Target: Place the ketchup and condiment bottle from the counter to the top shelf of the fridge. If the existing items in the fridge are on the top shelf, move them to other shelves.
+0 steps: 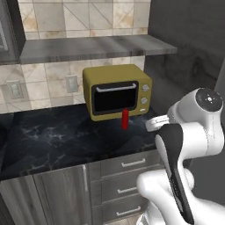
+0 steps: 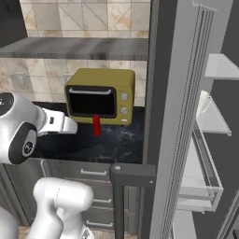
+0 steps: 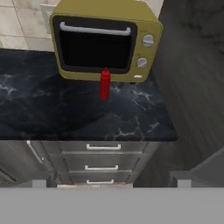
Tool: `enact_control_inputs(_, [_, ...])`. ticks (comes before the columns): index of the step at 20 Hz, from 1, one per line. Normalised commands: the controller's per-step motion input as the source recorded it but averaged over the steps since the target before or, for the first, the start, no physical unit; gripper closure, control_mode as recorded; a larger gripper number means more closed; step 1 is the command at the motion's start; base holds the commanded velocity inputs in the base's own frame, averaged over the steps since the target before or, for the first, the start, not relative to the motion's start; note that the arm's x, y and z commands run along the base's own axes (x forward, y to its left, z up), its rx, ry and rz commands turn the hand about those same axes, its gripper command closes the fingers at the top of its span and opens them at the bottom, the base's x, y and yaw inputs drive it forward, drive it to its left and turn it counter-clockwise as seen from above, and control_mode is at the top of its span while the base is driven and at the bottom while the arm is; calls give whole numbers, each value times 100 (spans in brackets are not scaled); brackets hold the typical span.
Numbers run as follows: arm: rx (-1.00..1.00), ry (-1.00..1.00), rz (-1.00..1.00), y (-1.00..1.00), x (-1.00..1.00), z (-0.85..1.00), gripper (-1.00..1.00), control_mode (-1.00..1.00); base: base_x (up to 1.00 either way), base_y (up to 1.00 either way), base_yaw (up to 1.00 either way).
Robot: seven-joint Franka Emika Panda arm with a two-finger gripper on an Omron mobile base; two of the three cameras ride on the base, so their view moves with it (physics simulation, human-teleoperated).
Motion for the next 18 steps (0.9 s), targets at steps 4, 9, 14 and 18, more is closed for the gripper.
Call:
enact_control_inputs(4, [11,2,-7,26,11,-18,-100,-100,0,0,0])
enact_control_inputs(9, [1,2,0,15,44,-17,-100,-100,0,0,0])
enact_control_inputs(14, [0,5,0,-9,82,-13,-100,-100,0,0,0])
enact_control_inputs(18, [0,4,0,-17,62,-23,-100,-100,0,0,0])
